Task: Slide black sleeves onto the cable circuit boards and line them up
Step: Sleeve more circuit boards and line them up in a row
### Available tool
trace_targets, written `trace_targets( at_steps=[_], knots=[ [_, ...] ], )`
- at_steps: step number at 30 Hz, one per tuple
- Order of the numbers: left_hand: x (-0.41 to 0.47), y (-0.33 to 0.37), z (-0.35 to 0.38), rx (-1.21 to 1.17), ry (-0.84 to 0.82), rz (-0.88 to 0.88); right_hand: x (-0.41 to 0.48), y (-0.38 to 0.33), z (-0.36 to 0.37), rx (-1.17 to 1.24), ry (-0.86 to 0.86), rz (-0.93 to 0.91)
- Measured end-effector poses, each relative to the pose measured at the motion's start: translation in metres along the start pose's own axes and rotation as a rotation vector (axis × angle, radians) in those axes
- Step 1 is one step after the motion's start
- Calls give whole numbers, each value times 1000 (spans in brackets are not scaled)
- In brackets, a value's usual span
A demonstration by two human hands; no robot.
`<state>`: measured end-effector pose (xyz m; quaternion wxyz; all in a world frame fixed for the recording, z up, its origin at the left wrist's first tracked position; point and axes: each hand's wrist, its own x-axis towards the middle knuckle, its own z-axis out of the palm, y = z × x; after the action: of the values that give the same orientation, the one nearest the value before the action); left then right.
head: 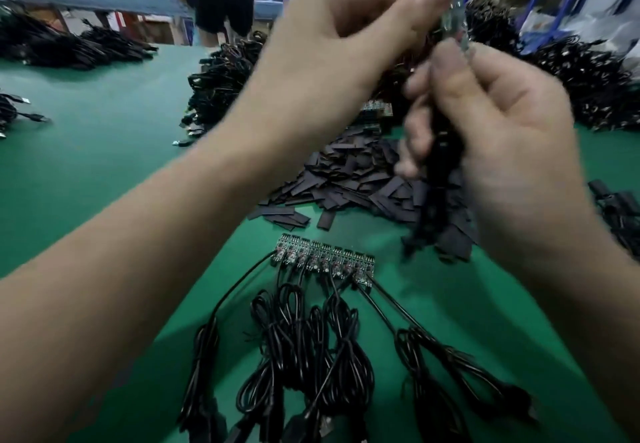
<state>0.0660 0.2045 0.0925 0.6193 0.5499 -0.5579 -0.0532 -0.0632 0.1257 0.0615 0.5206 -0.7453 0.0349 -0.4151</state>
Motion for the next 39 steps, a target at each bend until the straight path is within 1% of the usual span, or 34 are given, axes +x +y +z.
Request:
trace_targets(
  at_steps=[1,2,4,5,6,8,10,13,16,19,20,22,24,26,28,30,32,33,35,37,39],
  knots=[
    [2,-8,6,61,-22,-18,0,2,-14,-39,14,46],
    [2,-18,13,164,-102,-59,-1,5,-28,-76,36,112],
    [-5,-43,37,453,-343,-129,-3,15,-51,-177,77,260],
    [-9,-56,48,569,-442,-155,-5,22,-59,-246,77,326],
    [-14,-66,57,663,-506,-169,-7,28,-64,-314,59,384],
    [-21,-81,70,804,-544,-201,-12,41,-67,-445,5,459],
    [-24,-90,78,886,-552,-207,-18,52,-65,-599,-16,466],
    [-24,-97,84,970,-537,-152,-22,63,-60,-786,2,463],
    [-23,-101,84,980,-524,-129,-24,70,-57,-851,-7,486],
    [-23,-101,78,954,-516,-81,-30,77,-56,-893,31,454],
    [-22,-101,74,925,-512,-92,-33,79,-56,-908,45,429],
    [-19,-97,58,786,-510,-177,-38,83,-56,-895,64,374],
    [-18,-92,38,540,-545,-292,-40,85,-56,-802,73,364],
    [-24,-85,22,290,-548,-368,-40,86,-53,-628,34,385],
    [-35,-83,12,192,-516,-390,-41,87,-47,-400,-47,441],
    [-48,-85,8,178,-468,-404,-44,87,-41,-267,-106,493],
    [-58,-85,6,200,-383,-384,-45,87,-38,-267,-112,477],
    [-63,-85,6,234,-332,-344,-46,87,-37,-291,-108,459],
    [-71,-81,6,366,-266,-206,-49,88,-35,-310,-102,424],
    [-78,-77,5,503,-265,-79,-52,87,-32,-318,-110,408],
    [-80,-76,3,571,-255,-13,-54,84,-27,-340,-136,394]
  ],
)
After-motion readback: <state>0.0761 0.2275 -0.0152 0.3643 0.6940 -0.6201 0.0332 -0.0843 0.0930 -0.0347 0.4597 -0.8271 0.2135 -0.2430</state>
